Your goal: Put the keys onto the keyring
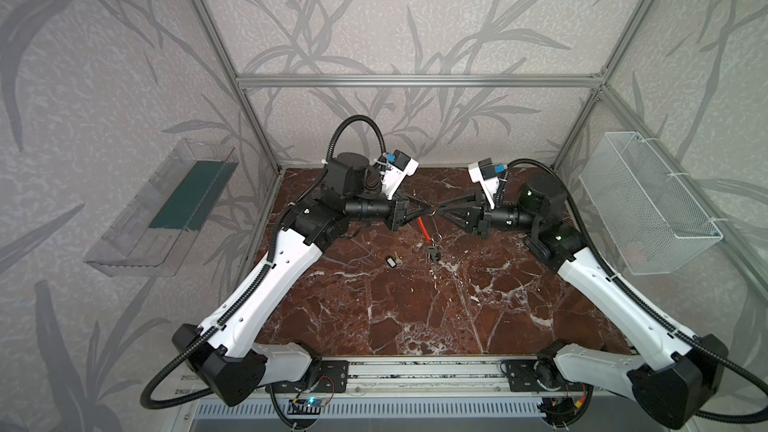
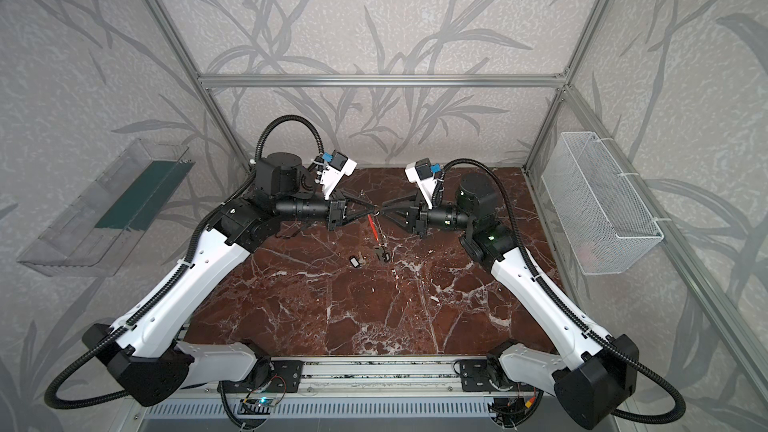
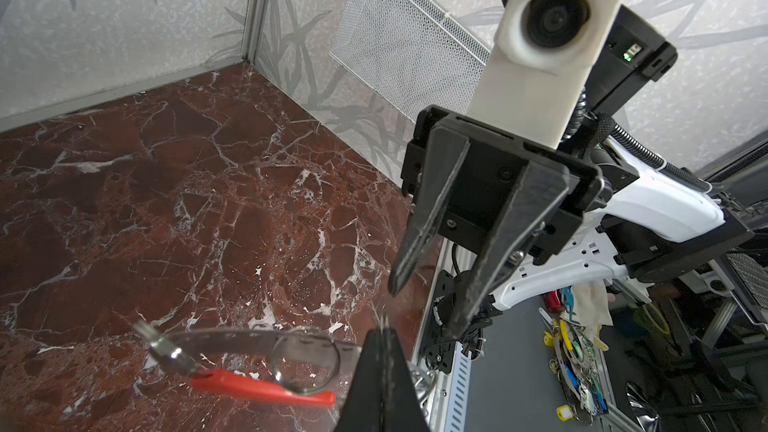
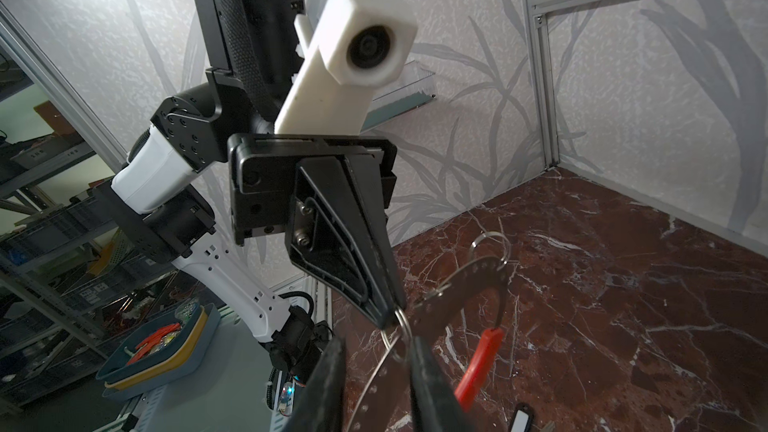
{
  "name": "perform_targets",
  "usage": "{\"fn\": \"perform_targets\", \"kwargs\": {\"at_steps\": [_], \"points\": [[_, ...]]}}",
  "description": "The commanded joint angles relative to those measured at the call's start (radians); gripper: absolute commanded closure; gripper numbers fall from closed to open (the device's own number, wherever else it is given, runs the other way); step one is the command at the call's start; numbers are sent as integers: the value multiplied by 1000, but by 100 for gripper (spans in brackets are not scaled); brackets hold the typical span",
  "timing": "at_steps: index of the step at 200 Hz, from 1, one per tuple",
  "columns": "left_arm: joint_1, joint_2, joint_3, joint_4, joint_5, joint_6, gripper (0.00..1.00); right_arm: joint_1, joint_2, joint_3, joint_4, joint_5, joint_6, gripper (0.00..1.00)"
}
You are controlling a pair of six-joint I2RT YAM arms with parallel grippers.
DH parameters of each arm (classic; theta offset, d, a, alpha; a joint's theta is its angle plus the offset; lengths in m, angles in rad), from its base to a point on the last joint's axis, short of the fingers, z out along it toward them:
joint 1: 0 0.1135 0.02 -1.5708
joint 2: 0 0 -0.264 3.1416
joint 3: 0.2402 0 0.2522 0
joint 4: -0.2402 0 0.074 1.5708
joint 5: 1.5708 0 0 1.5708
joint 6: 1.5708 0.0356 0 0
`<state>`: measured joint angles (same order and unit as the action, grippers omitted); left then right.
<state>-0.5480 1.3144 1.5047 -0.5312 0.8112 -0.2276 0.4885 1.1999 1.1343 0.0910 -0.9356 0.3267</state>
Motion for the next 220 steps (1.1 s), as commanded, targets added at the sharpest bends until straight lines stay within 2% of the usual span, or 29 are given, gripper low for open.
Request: {"fn": "perform_targets", "kwargs": {"at_steps": [1,50,125,158,172,206,212,220], "points": [[0,-20,32,-7,28,23,100,15,10,35,-51,-1,-40,73],[-4,-26,25,3,40,17,100,20,17,35,-65,35,-43,76],[-11,-17,19,10,57,13,100,32,21,24,-10,20,-20,83],[-14,-15,17,11,66,14,100,37,23,10,40,8,8,90],[-16,-14,15,13,66,14,100,39,24,5,55,6,12,100],[-15,-30,-8,68,50,-24,100,39,26,-24,123,11,62,100],[-15,-35,-15,85,39,-36,94,38,24,-33,143,18,75,100],[-10,-43,-25,110,7,-62,80,38,24,-47,176,33,97,100]]}}
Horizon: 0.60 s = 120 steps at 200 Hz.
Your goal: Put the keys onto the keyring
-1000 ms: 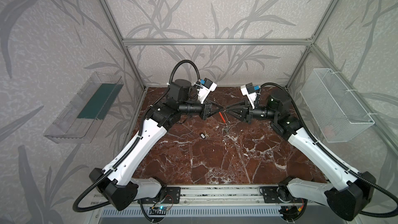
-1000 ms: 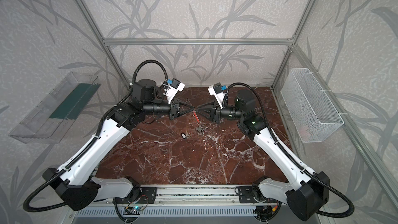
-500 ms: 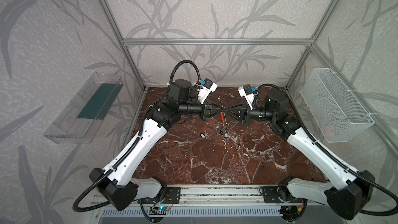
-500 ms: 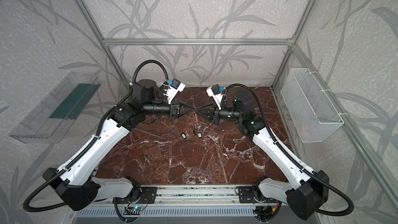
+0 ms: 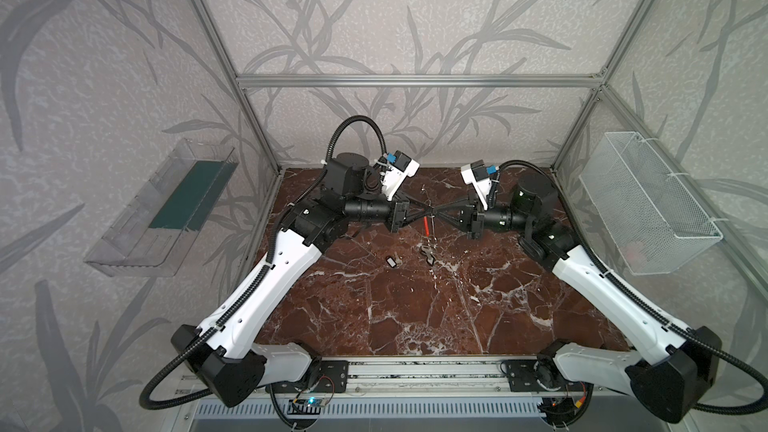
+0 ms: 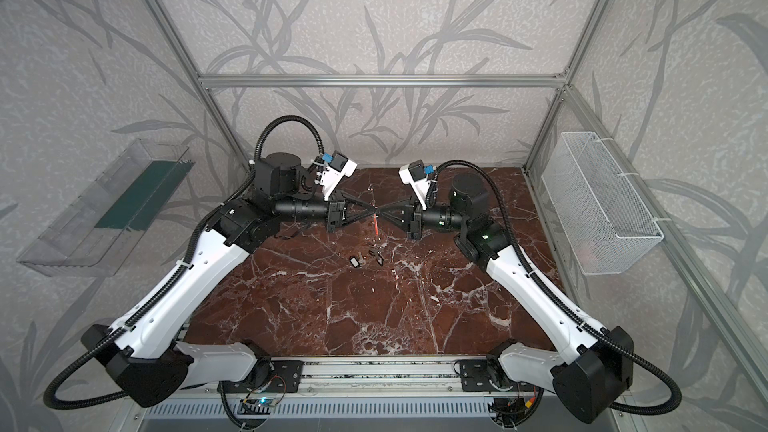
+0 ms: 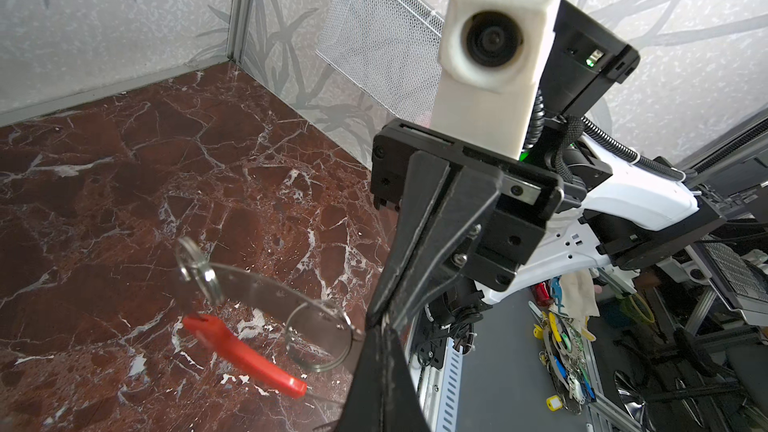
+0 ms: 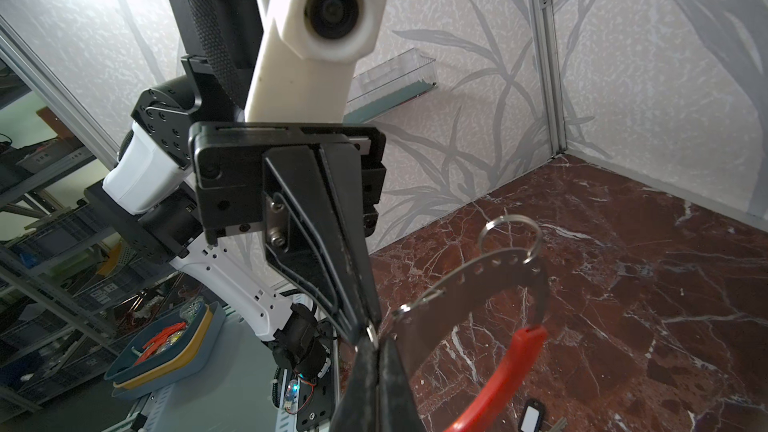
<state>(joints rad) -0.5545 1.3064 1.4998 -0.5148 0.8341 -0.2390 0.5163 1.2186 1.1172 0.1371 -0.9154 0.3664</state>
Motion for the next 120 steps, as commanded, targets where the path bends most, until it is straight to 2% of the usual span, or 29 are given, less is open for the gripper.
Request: {"fn": "perform_targets", "kwargs": {"at_steps": [1,13,33,86,120], "points": [[-3,-36,-21,96,-21,-54,78,10,5,-32,134,15,60,100],[8,-59,-41,151,-89,-112,62,11,2,-55,193,45,99,100],[39,-125,-106,293,-148,-202,56,9,-4,-108,310,102,170,100],[50,-172,-196,436,-188,-308,56,7,6,-206,652,203,349,100],[50,-179,-283,601,-203,-425,60,7,10,-238,776,254,405,100]]}}
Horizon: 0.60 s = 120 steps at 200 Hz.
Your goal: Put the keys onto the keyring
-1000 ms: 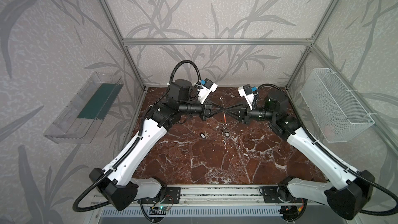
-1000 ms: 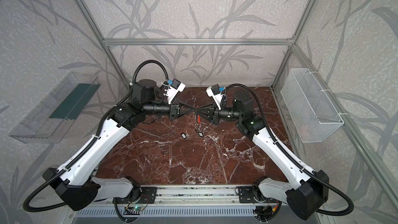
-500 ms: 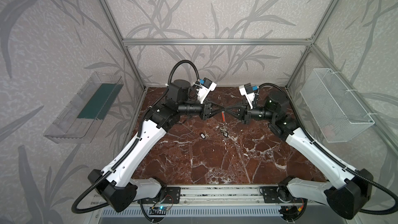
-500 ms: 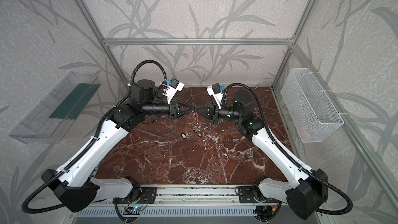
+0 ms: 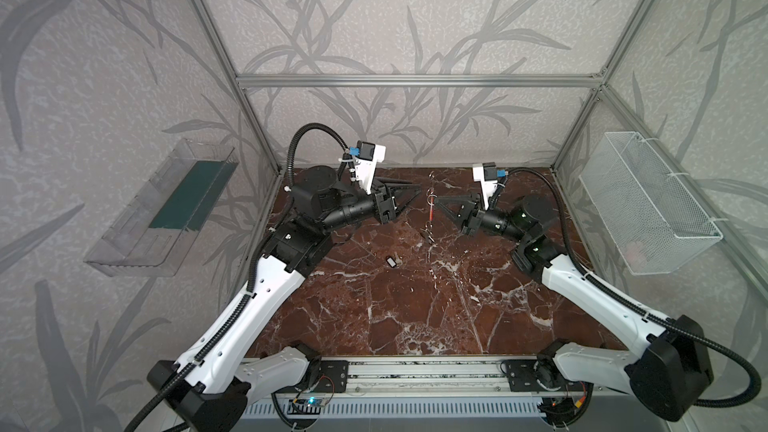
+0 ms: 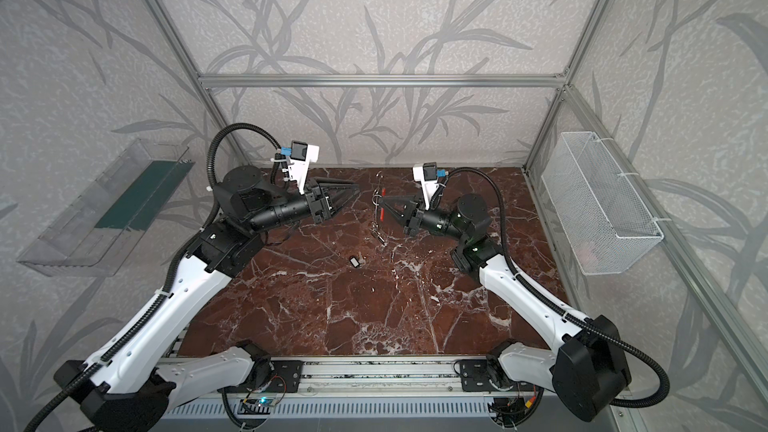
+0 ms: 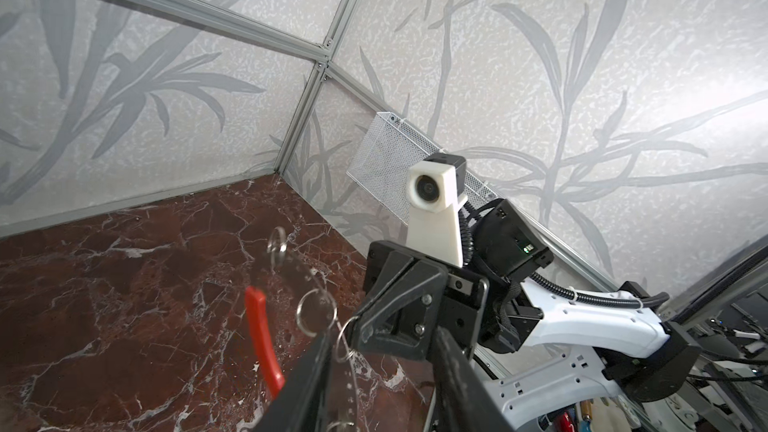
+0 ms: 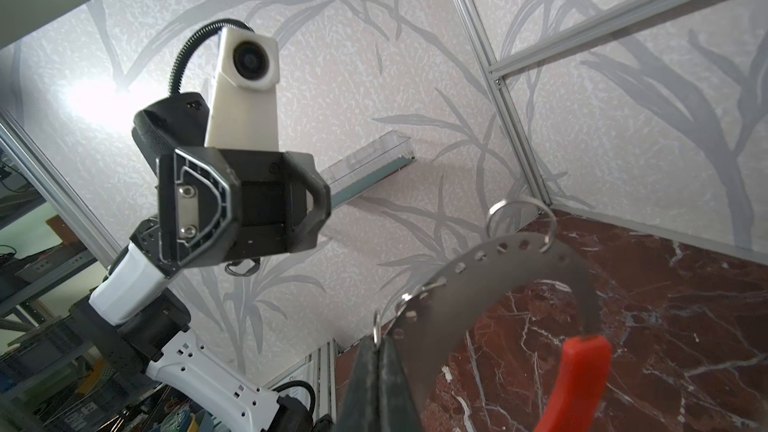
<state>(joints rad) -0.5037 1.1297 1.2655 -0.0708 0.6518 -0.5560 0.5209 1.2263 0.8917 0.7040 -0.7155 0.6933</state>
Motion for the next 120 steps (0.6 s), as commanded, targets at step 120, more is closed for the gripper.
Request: {"fn": "perform_targets", "kwargs": {"at_steps": [120], "points": [[-40,95,-52,318,132,-240,67,2,17,-14,261,33,116,100]]}}
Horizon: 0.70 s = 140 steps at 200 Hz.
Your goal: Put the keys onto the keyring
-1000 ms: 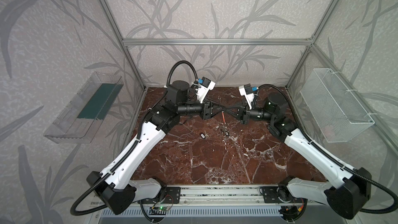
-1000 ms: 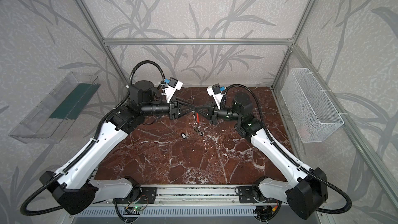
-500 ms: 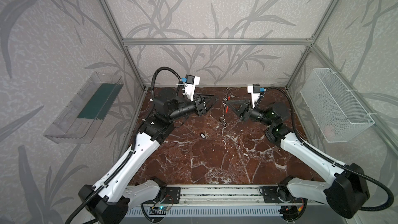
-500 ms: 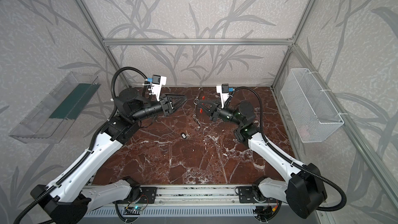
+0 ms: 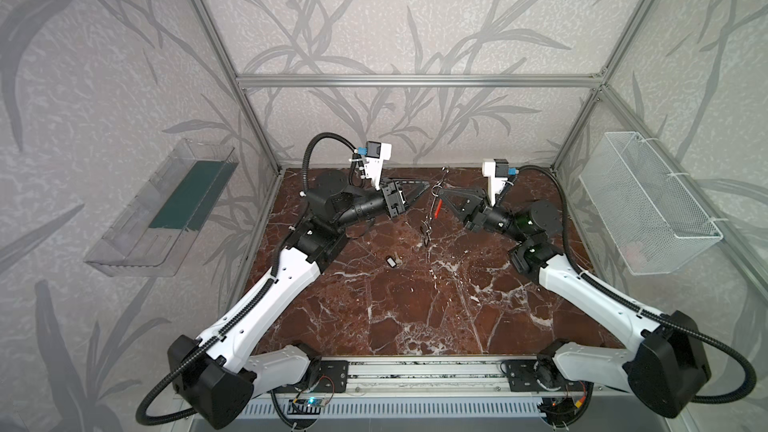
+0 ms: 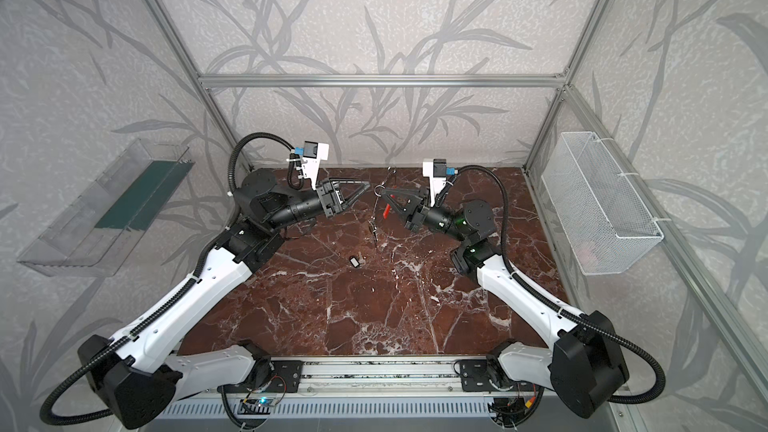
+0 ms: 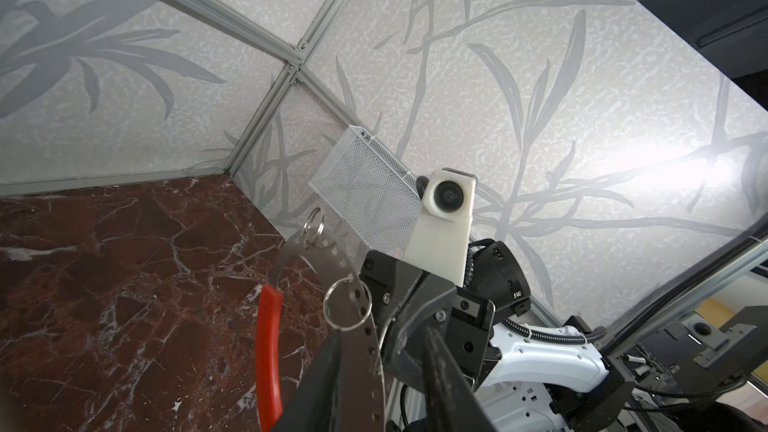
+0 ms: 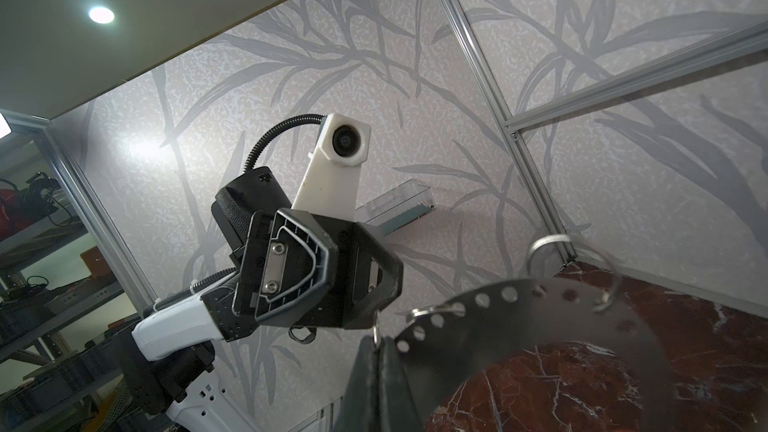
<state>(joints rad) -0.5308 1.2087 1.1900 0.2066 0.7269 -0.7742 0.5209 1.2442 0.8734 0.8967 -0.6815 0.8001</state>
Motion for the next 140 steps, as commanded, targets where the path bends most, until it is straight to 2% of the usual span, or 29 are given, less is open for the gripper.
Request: {"fn": "perform_targets", "kwargs": {"at_steps": [1,60,113,140], "points": [[-13,17,23,41,57,-22,67,2,0,4,68,-1,10,100],[-24,34,31,63,87,-34,68,3,21,7,108,-10,38,100],[-30,42,40,76,110,-37,84,3,37,13,114,-12,48,100],[-33,44,39,81,117,-40,88,4,41,13,117,-12,51,100]]}}
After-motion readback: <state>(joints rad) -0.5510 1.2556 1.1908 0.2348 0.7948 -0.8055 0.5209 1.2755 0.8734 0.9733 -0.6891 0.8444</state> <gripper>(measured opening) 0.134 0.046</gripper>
